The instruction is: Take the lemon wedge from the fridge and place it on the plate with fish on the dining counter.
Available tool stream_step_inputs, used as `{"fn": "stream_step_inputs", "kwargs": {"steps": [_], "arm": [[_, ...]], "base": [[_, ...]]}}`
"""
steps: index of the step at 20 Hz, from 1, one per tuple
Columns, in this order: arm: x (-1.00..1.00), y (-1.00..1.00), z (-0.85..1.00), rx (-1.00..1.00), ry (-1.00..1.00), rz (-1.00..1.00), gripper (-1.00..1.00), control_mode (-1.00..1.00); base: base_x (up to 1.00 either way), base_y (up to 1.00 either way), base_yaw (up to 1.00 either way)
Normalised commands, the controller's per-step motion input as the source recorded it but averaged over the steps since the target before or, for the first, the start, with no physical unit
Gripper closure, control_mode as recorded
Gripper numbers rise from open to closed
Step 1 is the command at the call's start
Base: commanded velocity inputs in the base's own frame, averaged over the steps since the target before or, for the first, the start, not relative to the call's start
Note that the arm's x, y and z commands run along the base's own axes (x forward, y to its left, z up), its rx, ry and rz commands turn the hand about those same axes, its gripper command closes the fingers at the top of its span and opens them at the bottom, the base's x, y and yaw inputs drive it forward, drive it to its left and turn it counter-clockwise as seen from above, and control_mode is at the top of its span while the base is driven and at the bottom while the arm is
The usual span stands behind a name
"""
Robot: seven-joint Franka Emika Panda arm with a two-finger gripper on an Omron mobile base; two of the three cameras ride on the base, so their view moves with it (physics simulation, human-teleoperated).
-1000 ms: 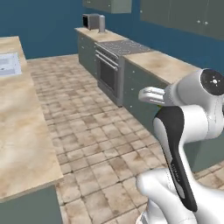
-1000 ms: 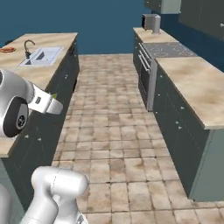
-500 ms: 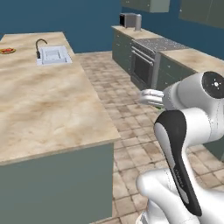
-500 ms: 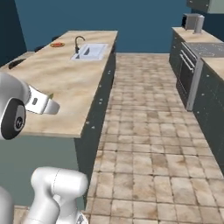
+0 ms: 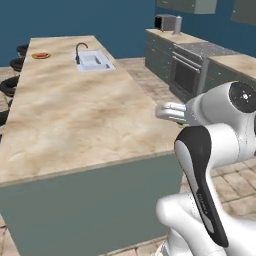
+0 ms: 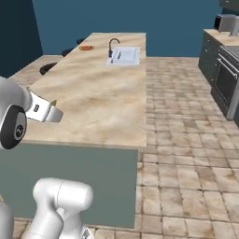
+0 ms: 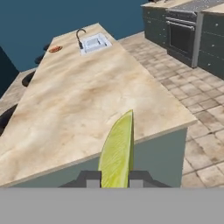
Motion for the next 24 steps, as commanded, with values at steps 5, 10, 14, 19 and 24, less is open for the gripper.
{"fn": "stream_step_inputs", "kwargs": {"steps": [5,10,14,19,24], "arm": [[0.0,0.0,0.0,0.0,0.0,0.0,1.0,1.0],[0.0,0.0,0.0,0.0,0.0,0.0,1.0,1.0],[0.0,0.0,0.0,0.0,0.0,0.0,1.0,1.0],[0.0,0.0,0.0,0.0,0.0,0.0,1.0,1.0],[0.0,0.0,0.0,0.0,0.0,0.0,1.0,1.0]], "base": [[0.0,1.0,0.0],[0.0,1.0,0.0],[0.0,1.0,0.0],[0.09,1.0,0.0],[0.79,1.0,-0.01]]}}
